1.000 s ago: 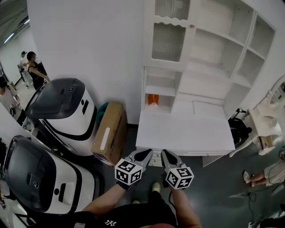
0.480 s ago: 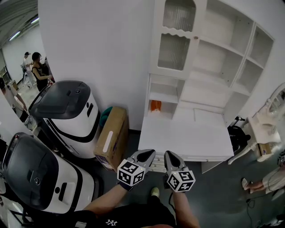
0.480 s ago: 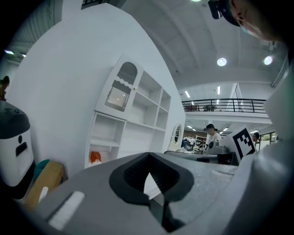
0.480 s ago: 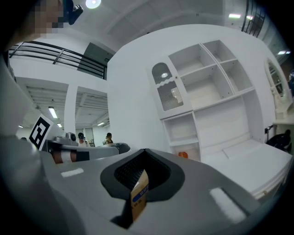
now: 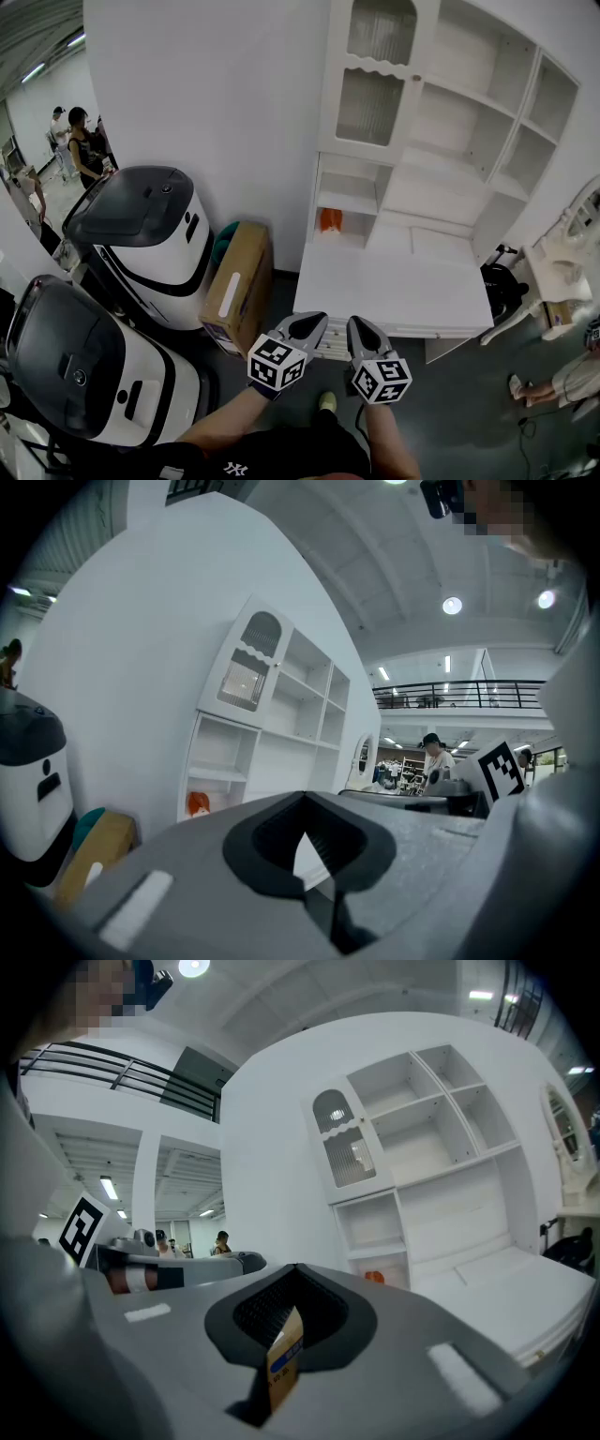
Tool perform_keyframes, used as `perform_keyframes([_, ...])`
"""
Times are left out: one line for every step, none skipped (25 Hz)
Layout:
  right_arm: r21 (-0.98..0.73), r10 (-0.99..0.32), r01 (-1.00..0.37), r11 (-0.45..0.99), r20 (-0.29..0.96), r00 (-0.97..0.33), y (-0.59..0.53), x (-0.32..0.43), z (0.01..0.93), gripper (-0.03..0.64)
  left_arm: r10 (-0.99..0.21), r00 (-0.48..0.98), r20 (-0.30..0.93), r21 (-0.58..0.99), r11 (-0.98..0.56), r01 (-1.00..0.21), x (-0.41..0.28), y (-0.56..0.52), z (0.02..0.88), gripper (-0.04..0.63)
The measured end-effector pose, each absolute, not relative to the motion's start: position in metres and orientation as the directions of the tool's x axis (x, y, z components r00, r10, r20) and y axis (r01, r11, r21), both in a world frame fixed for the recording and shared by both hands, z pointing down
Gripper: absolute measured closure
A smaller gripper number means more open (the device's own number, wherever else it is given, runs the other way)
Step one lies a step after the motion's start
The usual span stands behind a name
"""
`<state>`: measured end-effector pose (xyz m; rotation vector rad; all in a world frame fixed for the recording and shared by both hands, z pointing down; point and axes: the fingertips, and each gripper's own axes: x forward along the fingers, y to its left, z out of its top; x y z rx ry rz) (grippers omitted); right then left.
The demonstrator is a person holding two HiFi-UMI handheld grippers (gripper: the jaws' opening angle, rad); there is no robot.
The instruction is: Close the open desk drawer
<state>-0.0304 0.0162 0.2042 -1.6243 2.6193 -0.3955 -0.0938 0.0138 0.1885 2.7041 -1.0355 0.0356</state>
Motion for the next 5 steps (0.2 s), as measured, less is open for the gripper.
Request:
perform_keyframes([-0.230,-0.886,-0.877,0.422,0.104,-0.453,0.0160,-0.0304,0.2046,0.597,-0.656,0.747,0.109,0.217,-0.717,-0.662,-0.0941,0.0134,0.1885,0.595])
perform_keyframes([-0.229,-0.886,-0.877,0.422,0.103,-0.453,0.0157,-0.0304,0.2048,0.597,-0.658,0.746,0.108,0.216,-0.717,-0.663,-0.0944,0.0130,0.1884,0.595])
perform_keyframes([-0.228,-0.886,-0.877,0.422,0.102,-0.453,0.0154,-0.0304,0.2050,0.597,-0.659,0.744,0.107,0.214,-0.716,-0.665,-0.0948,0.0127,0.1884,0.595])
perform_keyframes([-0.227,-0.886,-0.878,0.422,0.101,-0.453,0.0152,-0.0305,0.2051,0.597,-0.661,0.743,0.106,0.213,-0.715,-0.666,-0.0953,0.0124,0.1884,0.595])
perform_keyframes([-0.227,-0.886,-0.878,0.422,0.101,-0.452,0.0150,-0.0305,0.2053,0.597,-0.662,0.742,0.105,0.211,-0.714,-0.667,-0.0958,0.0122,0.1884,0.595])
